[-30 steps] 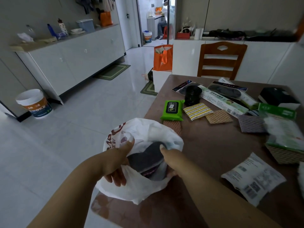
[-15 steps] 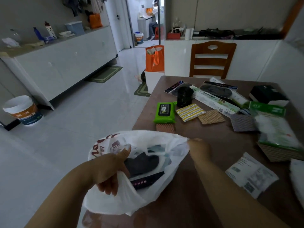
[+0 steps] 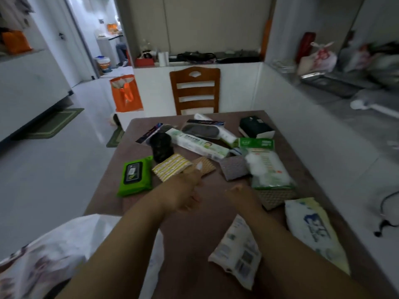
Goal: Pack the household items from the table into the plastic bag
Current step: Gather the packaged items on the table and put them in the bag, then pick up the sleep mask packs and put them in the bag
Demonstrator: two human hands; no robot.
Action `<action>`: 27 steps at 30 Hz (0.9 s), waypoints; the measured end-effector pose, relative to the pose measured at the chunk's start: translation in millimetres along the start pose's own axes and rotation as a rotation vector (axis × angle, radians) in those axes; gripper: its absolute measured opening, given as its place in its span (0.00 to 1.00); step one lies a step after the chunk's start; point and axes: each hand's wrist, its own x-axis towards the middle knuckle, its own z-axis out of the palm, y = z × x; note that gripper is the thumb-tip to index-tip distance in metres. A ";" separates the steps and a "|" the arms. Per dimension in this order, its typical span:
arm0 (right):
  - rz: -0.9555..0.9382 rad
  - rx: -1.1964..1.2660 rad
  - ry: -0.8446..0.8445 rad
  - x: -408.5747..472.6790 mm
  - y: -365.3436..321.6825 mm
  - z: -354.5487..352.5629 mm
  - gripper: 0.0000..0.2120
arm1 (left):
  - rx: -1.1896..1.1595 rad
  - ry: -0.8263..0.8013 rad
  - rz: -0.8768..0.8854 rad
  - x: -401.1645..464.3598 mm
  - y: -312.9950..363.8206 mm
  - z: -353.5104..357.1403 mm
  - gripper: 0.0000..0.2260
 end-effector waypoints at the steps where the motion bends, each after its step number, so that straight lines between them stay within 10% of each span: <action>1: -0.026 0.023 0.037 11.3 4.7 -8.9 0.18 | -0.070 -0.026 -0.006 14.0 1.8 8.7 0.25; 8: 0.152 0.029 0.320 102.0 31.0 -78.4 0.27 | -0.252 0.011 -0.132 89.9 12.7 51.9 0.21; 18: 0.246 -0.078 0.195 152.9 36.4 -105.0 0.21 | -0.426 0.019 -0.300 137.3 10.6 70.0 0.17; 23: 0.167 0.484 -0.039 115.5 -3.0 -94.0 0.08 | -0.642 0.015 -0.308 154.8 8.8 62.8 0.14; 27: 0.098 0.459 -0.262 106.9 -31.6 -62.0 0.12 | -0.815 -0.020 -0.264 157.8 -0.3 49.2 0.08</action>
